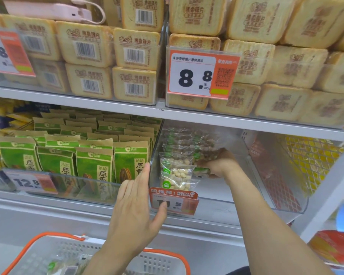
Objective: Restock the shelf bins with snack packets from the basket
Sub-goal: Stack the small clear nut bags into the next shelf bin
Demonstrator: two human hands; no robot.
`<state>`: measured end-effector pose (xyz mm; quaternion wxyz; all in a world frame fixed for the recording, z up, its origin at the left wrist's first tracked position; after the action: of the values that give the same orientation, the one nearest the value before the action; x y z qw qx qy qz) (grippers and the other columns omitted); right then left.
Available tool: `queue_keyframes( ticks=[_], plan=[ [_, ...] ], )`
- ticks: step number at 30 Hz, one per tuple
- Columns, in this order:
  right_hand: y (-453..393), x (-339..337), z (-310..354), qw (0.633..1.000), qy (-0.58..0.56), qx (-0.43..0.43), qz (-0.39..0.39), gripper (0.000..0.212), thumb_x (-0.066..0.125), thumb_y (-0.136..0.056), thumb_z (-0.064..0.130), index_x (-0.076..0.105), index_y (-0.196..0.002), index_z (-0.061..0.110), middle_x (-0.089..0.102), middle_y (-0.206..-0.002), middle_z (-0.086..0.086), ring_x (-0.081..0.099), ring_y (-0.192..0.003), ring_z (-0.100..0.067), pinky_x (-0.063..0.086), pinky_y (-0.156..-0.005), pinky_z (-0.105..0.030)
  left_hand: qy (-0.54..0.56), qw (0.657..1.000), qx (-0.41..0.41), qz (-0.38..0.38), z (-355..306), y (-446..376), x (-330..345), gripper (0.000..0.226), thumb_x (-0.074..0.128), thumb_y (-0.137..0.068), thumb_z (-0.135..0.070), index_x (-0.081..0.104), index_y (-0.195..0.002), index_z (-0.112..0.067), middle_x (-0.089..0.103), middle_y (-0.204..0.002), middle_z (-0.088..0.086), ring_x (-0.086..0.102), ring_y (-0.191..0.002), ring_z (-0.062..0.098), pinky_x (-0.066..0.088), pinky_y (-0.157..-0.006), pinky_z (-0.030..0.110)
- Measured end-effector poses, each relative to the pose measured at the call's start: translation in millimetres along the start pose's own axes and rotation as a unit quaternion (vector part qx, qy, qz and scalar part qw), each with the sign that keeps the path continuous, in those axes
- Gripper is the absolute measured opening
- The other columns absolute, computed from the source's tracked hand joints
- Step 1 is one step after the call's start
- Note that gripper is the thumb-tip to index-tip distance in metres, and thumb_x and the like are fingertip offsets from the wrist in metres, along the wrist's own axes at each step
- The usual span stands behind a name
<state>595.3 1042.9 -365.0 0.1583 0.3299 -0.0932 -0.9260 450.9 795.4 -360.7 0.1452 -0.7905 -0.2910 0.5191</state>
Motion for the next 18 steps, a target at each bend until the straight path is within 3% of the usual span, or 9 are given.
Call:
queue_keyframes(
  ticks=[4,6,10,12,15,18],
  plan=[
    [15.1,-15.9,4.3,0.998,0.052,0.022,-0.026,0.102,0.085,-0.076,0.038,0.024,-0.152,0.008,0.049,-0.145,-0.013,0.064,-0.108,-0.032,0.055,-0.094,-0.043,0.008,1.000,0.000,-0.002,-0.5,0.0,-1.2,0.092,0.059,-0.084,-0.046,0.012,-0.157,-0.015,0.054,-0.123,-0.002,0.041,-0.104,0.013,0.047,-0.098,0.043],
    [29.3,-28.2,10.6,0.997,0.057,0.002,-0.044,0.094,0.084,-0.076,0.041,0.032,-0.149,0.009,0.051,-0.143,-0.011,0.060,-0.117,-0.032,0.050,-0.099,-0.037,0.007,1.000,0.000,0.003,0.3,-0.3,-0.5,0.091,0.055,-0.084,-0.048,0.011,-0.157,-0.016,0.053,-0.128,-0.003,0.041,-0.105,0.013,0.045,-0.099,0.041],
    [82.4,-50.2,32.6,0.981,0.030,-0.129,-0.142,0.039,0.078,-0.083,0.031,0.065,-0.116,0.014,0.069,-0.100,0.000,0.066,-0.099,-0.020,0.048,-0.077,-0.023,0.023,1.000,0.004,0.003,3.1,1.7,1.3,0.090,0.063,-0.087,-0.044,0.012,-0.157,-0.018,0.046,-0.139,-0.005,0.041,-0.118,0.014,0.038,-0.105,0.036],
    [114.5,-46.6,44.8,0.969,-0.002,-0.196,-0.148,0.020,0.075,-0.085,0.027,0.069,-0.102,0.019,0.069,-0.084,0.009,0.066,-0.079,-0.005,0.047,-0.063,-0.016,0.088,0.995,-0.009,-0.042,-0.9,7.1,-9.4,0.072,0.062,-0.090,-0.036,0.030,-0.151,-0.017,0.043,-0.143,-0.005,0.038,-0.132,0.011,0.031,-0.112,0.029],
    [161.0,-25.2,59.1,0.947,-0.056,-0.294,-0.113,0.011,0.076,-0.084,0.020,0.069,-0.089,0.026,0.069,-0.074,0.010,0.063,-0.066,0.000,0.047,-0.061,-0.011,0.159,0.975,-0.021,-0.156,-5.7,33.3,-31.4,0.037,0.064,-0.089,-0.021,0.054,-0.123,-0.018,0.055,-0.122,-0.006,0.050,-0.120,0.006,0.037,-0.104,0.019],
    [206.2,9.6,68.0,0.921,-0.072,-0.377,-0.070,0.016,0.075,-0.084,0.015,0.068,-0.095,0.024,0.069,-0.075,0.011,0.064,-0.073,-0.004,0.047,-0.063,-0.012,0.197,0.968,-0.114,-0.104,20.7,71.3,-14.1,0.020,0.069,-0.090,-0.025,0.058,-0.107,-0.025,0.059,-0.101,-0.013,0.054,-0.098,-0.002,0.038,-0.082,0.006]
  ],
)
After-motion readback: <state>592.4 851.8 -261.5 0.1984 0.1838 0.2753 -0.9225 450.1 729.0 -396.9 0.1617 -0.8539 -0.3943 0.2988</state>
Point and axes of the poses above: each hand's wrist, its own y-axis away from the middle knuckle, its own x-axis out of the palm, z = x × y, the point moved 6 cm from there along -y, towards the middle knuckle
